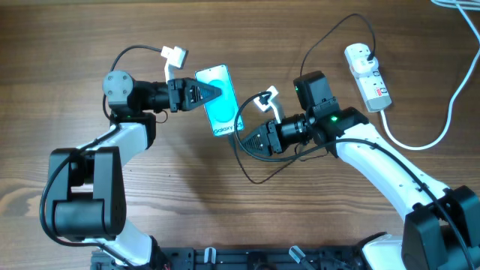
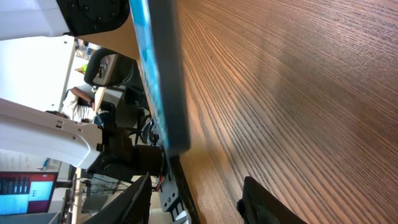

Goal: Plug charger to phone and switch on socket
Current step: 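Push the plug into the phone's bottom port with the right gripper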

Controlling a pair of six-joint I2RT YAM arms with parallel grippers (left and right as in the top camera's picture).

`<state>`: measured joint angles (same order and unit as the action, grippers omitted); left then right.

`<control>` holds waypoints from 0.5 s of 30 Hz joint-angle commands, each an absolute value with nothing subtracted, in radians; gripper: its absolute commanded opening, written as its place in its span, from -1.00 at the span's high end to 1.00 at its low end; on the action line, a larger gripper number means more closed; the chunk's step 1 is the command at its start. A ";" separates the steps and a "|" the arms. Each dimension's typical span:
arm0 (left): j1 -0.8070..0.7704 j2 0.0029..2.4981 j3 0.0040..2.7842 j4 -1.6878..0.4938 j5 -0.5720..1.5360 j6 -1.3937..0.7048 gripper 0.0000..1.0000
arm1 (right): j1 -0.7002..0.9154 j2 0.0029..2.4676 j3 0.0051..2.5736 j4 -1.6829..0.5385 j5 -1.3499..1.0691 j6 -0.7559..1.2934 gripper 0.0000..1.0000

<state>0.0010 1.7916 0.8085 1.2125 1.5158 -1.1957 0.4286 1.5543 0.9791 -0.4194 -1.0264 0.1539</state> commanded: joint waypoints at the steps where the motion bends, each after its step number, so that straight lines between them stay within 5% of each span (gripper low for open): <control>1: -0.008 1.767 0.805 1.216 1.420 -1.213 0.92 | 0.429 1.565 1.000 -0.409 -1.017 0.133 0.07; 6: -0.037 1.767 0.805 1.216 1.371 -1.212 0.92 | 0.429 1.565 1.000 -0.400 -1.017 0.135 0.24; 15: -0.056 1.767 0.805 1.216 1.491 -1.213 0.92 | 0.429 1.565 1.000 -0.377 -1.016 0.134 0.92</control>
<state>-0.0544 1.7916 0.8085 1.2114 1.4075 -1.2015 0.4297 1.5543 0.9791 -0.3813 -1.0302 0.1478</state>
